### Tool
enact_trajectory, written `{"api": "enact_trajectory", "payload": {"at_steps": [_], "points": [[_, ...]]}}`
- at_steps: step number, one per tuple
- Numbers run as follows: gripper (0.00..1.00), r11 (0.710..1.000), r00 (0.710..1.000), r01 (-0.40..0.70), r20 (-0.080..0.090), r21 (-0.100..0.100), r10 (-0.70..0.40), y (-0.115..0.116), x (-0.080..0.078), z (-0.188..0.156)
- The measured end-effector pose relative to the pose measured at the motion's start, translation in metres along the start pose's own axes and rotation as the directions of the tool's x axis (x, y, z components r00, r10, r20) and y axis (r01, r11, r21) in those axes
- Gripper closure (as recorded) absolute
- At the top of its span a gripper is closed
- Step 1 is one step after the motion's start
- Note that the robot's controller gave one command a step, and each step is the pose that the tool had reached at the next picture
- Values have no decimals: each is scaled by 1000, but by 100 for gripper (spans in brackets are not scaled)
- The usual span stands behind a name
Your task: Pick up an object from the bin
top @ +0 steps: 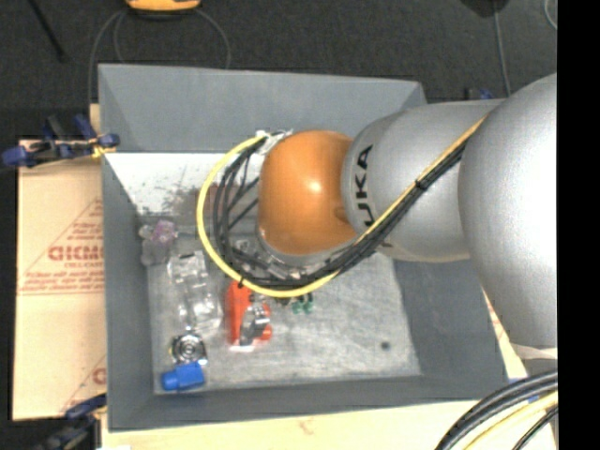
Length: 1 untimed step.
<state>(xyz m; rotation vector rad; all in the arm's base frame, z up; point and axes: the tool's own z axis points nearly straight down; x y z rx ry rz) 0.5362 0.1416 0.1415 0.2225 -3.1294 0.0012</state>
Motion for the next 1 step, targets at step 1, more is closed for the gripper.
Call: {"api": "enact_trajectory", "payload": {"at_steps": [1], "points": [[0, 968, 968, 252, 7, 3, -252, 43, 10, 63]]}}
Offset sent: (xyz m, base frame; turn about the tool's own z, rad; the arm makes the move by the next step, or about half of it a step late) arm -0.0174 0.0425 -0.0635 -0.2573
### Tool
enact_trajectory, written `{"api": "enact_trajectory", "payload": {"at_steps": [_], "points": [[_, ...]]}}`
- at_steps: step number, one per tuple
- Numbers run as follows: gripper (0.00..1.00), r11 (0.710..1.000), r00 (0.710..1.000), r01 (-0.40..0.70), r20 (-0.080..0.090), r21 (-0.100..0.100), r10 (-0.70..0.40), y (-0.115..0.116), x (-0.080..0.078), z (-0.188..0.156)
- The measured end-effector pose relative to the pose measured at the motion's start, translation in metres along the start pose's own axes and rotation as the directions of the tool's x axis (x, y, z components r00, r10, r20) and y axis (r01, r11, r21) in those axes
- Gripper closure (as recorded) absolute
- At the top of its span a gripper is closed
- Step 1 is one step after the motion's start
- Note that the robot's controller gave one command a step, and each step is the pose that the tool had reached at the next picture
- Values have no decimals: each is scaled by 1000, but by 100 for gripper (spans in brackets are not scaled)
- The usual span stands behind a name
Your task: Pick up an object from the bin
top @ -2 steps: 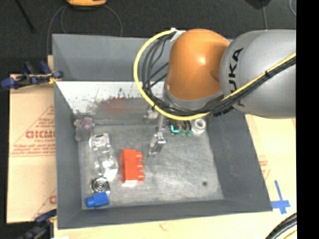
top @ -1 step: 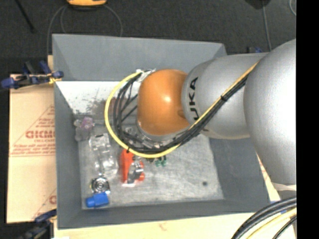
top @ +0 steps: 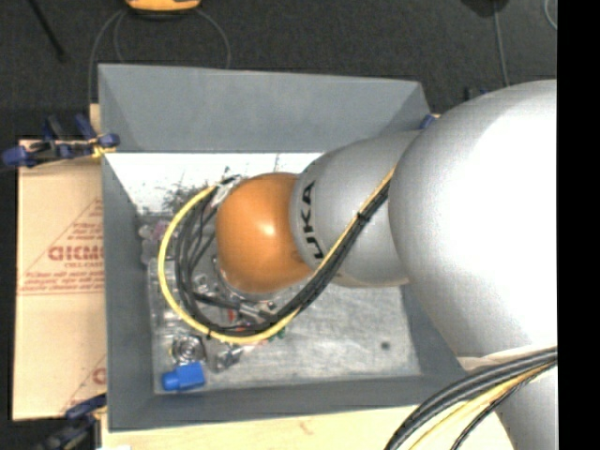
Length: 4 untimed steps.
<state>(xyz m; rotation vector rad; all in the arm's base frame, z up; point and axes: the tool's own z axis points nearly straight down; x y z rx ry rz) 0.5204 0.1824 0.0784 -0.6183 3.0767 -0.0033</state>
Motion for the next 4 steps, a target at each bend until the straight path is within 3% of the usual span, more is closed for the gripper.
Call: {"api": "enact_trajectory", "payload": {"at_steps": [1, 2, 3, 4], "points": [[0, 999, 999, -42, 8, 0, 42, -12, -32, -62], [0, 1000, 1000, 4, 9, -1, -4, -58, -36, -30], [0, 1000, 1000, -19, 6, -1, 19, -66, -19, -21], [100, 1000, 1000, -22, 3, -3, 22, -66, -18, -23]]}}
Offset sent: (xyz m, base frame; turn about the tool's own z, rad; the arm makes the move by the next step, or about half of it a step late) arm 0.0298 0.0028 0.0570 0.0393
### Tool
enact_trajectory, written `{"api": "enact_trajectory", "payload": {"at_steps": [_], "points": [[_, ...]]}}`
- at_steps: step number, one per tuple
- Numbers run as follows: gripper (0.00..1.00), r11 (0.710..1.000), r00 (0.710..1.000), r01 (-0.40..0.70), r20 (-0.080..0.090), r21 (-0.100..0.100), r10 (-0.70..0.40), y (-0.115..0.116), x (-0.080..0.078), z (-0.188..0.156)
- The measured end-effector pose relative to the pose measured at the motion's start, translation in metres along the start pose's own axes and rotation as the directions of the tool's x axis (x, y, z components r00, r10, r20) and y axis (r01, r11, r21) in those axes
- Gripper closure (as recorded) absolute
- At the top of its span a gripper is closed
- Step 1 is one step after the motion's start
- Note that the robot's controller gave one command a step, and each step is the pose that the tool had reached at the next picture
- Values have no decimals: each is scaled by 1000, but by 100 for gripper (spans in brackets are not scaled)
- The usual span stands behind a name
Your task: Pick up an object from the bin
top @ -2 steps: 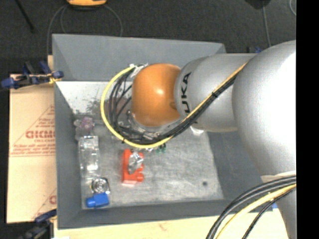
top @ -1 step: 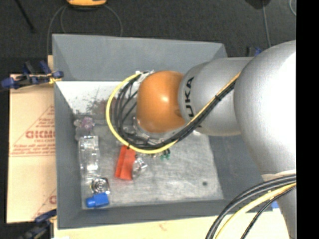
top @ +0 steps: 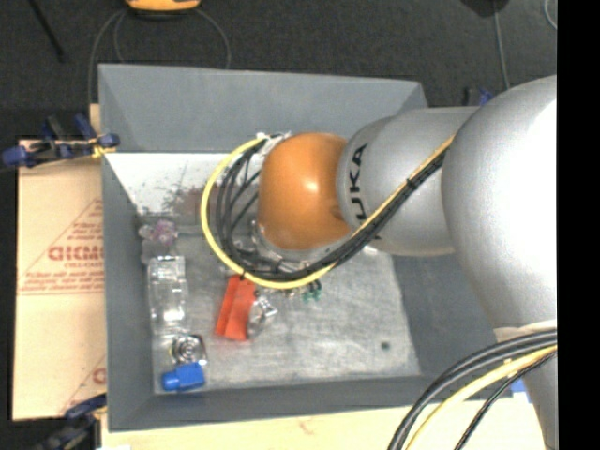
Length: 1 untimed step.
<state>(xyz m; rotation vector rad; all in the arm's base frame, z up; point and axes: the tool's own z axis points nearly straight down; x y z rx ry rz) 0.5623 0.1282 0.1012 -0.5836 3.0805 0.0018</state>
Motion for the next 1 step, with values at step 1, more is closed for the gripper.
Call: {"api": "enact_trajectory", "payload": {"at_steps": [1], "points": [[100, 999, 999, 36, 6, 4, -36, 3, -14, -123]]}}
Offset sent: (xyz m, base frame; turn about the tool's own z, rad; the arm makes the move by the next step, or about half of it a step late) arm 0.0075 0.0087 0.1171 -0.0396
